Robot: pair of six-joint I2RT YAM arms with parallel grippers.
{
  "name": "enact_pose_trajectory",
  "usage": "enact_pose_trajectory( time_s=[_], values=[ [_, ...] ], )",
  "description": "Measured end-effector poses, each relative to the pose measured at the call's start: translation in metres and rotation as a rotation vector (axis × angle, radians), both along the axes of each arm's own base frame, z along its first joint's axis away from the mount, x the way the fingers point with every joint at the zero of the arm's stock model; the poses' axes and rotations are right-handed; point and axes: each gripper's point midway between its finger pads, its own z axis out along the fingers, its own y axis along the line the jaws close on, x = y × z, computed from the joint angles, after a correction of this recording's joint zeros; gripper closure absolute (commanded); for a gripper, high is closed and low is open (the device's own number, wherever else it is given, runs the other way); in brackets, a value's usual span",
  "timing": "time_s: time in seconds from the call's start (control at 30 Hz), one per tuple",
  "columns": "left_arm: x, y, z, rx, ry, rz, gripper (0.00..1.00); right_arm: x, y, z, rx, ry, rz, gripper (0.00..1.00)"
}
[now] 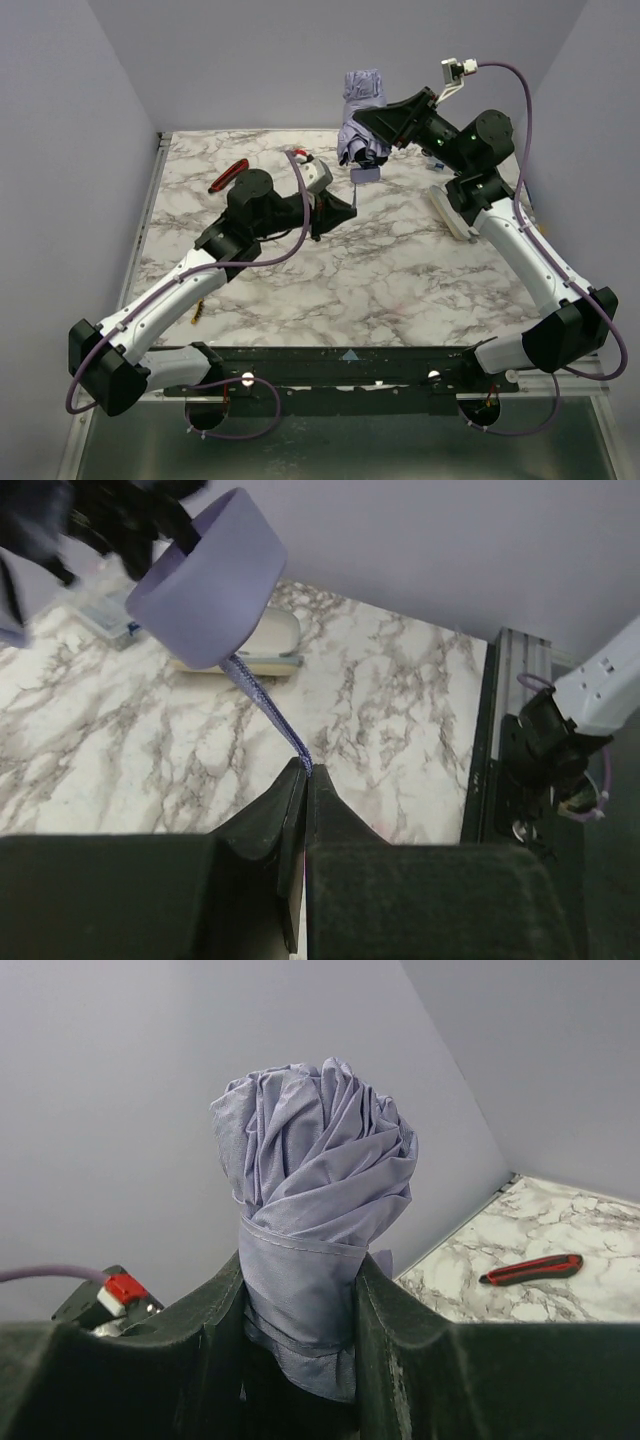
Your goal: Open the umbrella
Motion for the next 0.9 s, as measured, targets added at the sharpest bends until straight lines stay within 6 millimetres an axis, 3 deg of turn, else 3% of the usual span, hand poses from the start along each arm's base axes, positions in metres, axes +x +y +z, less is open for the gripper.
enact_pose_trajectory(
  time_s=[0.17,0.2,0.27,0.3,0.37,0.53,0.67,0.77,0.9],
  values=[
    [-0.028,-0.004,-0.028,0.037,0.021,-0.087,1.00,0.004,0.001,0.003,0.004,-0.006,-0.011,1.00],
    [-0.033,-0.004,-0.033,0.044,0.026,-0.103,0.92,0.004,0.001,0.004,0.005,-0.008,-0.011,1.00],
    [-0.039,-0.003,-0.040,0.054,0.031,-0.117,0.60,0.005,0.002,0.005,0.006,-0.010,-0.010,1.00],
    [-0.040,-0.002,-0.041,0.058,0.031,-0.119,0.50,0.005,0.002,0.005,0.005,-0.011,-0.010,1.00],
    [-0.041,0.001,-0.040,0.062,0.024,-0.116,0.42,0.005,0.002,0.005,0.006,-0.015,-0.011,1.00],
    [-0.026,0.014,-0.023,0.035,0.002,-0.059,0.41,0.005,0.002,0.005,0.007,-0.016,-0.010,1.00],
    [-0.008,0.024,0.013,-0.019,-0.030,0.023,0.40,0.005,0.003,0.001,0.004,-0.004,-0.008,1.00],
    [-0.004,0.021,0.044,-0.072,-0.047,0.031,0.40,0.005,0.005,-0.004,-0.001,0.010,-0.004,1.00],
    [0.003,0.013,0.060,-0.119,0.008,0.029,0.44,0.003,0.008,-0.005,-0.001,0.011,0.005,1.00]
  ],
)
